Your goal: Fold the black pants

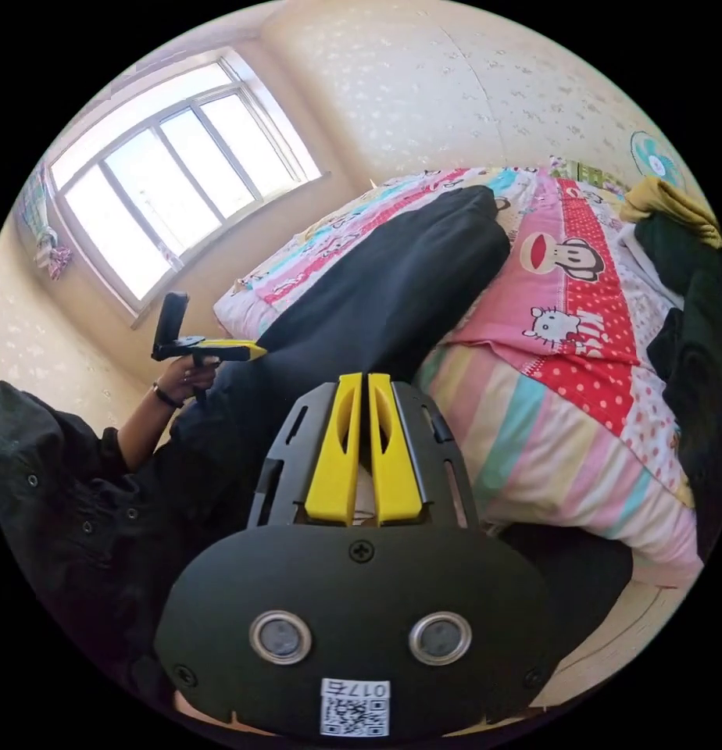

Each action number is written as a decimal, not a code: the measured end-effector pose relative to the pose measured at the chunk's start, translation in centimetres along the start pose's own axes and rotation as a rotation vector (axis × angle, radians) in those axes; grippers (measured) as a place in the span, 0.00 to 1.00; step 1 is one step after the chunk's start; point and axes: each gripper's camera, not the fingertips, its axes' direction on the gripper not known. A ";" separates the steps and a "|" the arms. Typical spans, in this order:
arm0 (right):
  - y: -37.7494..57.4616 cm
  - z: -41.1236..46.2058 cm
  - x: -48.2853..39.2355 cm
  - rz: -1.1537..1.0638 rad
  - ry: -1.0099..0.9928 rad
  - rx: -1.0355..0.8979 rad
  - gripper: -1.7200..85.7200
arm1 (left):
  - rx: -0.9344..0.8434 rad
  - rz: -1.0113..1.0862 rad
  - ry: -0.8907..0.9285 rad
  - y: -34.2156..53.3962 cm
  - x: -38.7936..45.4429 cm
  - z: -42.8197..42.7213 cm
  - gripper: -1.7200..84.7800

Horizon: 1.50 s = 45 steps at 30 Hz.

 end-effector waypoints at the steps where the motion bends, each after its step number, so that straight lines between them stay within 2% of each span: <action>1: 0.0 0.5 0.3 0.010 0.017 -0.034 0.06 | -0.017 -0.047 -0.007 0.0 -0.5 0.3 0.04; 2: -0.1 0.7 0.8 0.016 0.051 -0.069 0.08 | -0.032 -0.072 -0.005 -0.4 -0.8 -0.1 0.04; 4: -0.3 -0.9 1.5 0.002 0.018 -0.001 0.10 | -0.002 -0.076 -0.008 -1.2 -1.1 -2.3 0.06; 6: -1.1 -3.9 3.3 -0.004 -0.091 0.161 0.11 | 0.118 -0.060 0.024 -1.8 -1.4 -5.9 0.07; 8: -2.6 -5.2 5.2 -0.004 -0.167 0.233 0.12 | 0.337 -0.028 0.137 -3.0 -2.5 -10.1 0.08; 10: -4.9 -5.5 7.0 0.001 -0.214 0.251 0.13 | 0.430 -0.048 0.219 -5.2 -4.2 -11.2 0.09; 13: -9.5 -5.2 10.5 0.064 -0.227 0.260 0.17 | 0.420 -0.083 0.333 -11.1 -7.3 -10.0 0.12; 16: -13.3 -3.0 16.5 0.281 -0.423 0.149 0.19 | 0.339 -0.280 0.310 -16.1 -13.0 -6.6 0.14; 17: -13.7 -2.1 18.4 0.328 -0.488 0.130 0.21 | 0.275 -0.388 0.337 -16.7 -16.0 -5.1 0.15; 19: -13.2 -0.9 20.4 0.384 -0.534 0.103 0.22 | 0.214 -0.469 0.466 -16.3 -18.7 -3.1 0.15; 20: -12.5 -0.5 21.2 0.373 -0.543 0.111 0.22 | 0.194 -0.468 0.502 -15.5 -19.2 -2.3 0.16; 23: -11.8 -0.6 22.7 0.336 -0.581 0.146 0.22 | 0.269 -0.386 0.417 -13.6 -18.2 -3.1 0.15; 25: -12.6 -0.4 23.9 0.335 -0.647 0.141 0.22 | 0.282 -0.362 0.435 -13.9 -18.1 -3.4 0.16; 28: -15.6 0.4 25.4 0.327 -0.678 0.119 0.24 | 0.257 -0.339 0.521 -16.6 -18.8 -3.0 0.17; 35: -21.9 4.0 26.7 0.340 -0.620 -0.036 0.22 | 0.103 -0.387 0.405 -24.0 -19.6 -1.1 0.17; 40: -20.3 3.0 27.9 0.366 -0.681 0.064 0.22 | 0.160 -0.371 0.304 -23.7 -17.5 -1.8 0.17; 42: -18.7 1.6 28.3 0.360 -0.629 0.108 0.22 | 0.202 -0.360 0.269 -22.8 -16.8 -2.7 0.17; 45: -17.2 0.2 29.3 0.381 -0.579 0.192 0.22 | 0.286 -0.354 0.324 -21.4 -17.5 -3.1 0.18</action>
